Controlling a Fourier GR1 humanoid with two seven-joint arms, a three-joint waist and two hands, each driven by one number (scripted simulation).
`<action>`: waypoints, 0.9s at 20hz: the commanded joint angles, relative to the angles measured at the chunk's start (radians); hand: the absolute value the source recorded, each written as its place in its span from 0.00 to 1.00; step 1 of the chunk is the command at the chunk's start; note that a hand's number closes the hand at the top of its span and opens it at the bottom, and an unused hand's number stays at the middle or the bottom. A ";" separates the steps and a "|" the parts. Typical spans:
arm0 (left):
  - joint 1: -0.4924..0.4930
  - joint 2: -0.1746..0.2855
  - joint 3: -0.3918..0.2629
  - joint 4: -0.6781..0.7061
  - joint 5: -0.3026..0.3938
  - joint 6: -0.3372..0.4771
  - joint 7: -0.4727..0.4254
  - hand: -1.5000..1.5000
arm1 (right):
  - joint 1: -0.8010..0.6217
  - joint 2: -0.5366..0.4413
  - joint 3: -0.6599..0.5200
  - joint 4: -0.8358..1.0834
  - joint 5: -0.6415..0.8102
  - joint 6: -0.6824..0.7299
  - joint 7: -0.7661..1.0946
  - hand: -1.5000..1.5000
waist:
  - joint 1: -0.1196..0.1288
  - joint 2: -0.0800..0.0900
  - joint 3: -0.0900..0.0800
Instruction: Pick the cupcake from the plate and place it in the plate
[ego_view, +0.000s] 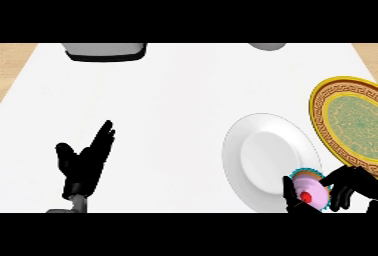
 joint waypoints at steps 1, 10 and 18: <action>-0.002 -0.015 -0.017 0.029 -0.011 0.002 0.042 0.50 | -0.067 -0.055 -0.211 0.051 -0.183 -0.037 -0.059 1.00 | 0.006 0.007 -0.005; -0.036 -0.039 -0.037 0.046 -0.040 0.015 0.053 0.50 | -0.367 -0.218 -0.542 0.608 -0.400 -0.157 -0.323 1.00 | 0.020 0.013 -0.004; 0.015 -0.020 -0.018 0.026 -0.018 -0.031 0.036 0.50 | -0.569 -0.431 -0.728 1.075 -0.610 -0.057 -0.613 1.00 | 0.023 0.011 -0.004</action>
